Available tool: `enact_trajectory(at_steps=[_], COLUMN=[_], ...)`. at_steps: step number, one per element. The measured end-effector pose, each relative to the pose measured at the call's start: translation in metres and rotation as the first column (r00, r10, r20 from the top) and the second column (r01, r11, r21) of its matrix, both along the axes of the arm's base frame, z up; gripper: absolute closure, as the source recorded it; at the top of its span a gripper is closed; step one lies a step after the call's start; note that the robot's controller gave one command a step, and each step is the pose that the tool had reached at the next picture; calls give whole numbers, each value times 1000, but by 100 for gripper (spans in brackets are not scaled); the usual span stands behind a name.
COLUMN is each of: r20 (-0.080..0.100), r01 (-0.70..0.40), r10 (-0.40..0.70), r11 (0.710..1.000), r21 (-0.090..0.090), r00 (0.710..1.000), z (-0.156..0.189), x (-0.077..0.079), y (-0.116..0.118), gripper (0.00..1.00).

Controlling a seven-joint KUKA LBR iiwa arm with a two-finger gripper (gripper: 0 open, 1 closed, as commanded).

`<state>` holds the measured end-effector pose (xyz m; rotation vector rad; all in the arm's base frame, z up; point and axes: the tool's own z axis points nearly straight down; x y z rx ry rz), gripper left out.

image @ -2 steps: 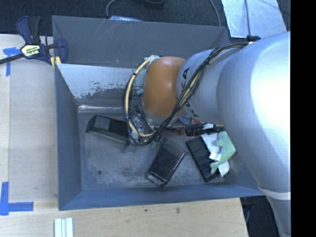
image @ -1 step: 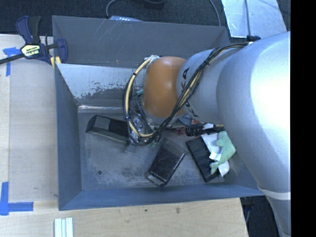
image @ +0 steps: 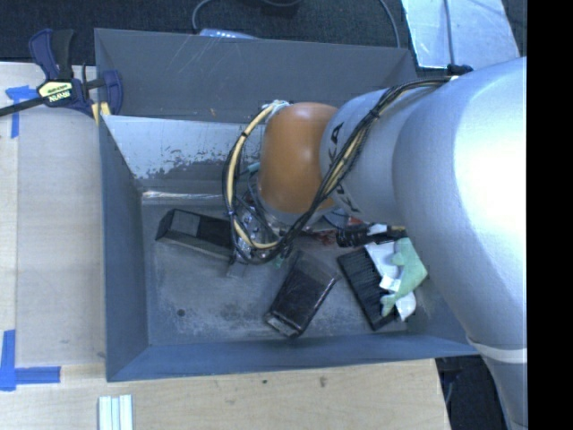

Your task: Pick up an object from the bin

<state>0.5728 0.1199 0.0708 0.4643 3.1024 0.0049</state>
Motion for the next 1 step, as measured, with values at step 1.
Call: enact_trajectory(at_steps=[1], r20=[0], r01=[0], r10=[0], r11=[1000], r21=[0], r00=[1000], z=[0], x=[0], y=[0], gripper=[100])
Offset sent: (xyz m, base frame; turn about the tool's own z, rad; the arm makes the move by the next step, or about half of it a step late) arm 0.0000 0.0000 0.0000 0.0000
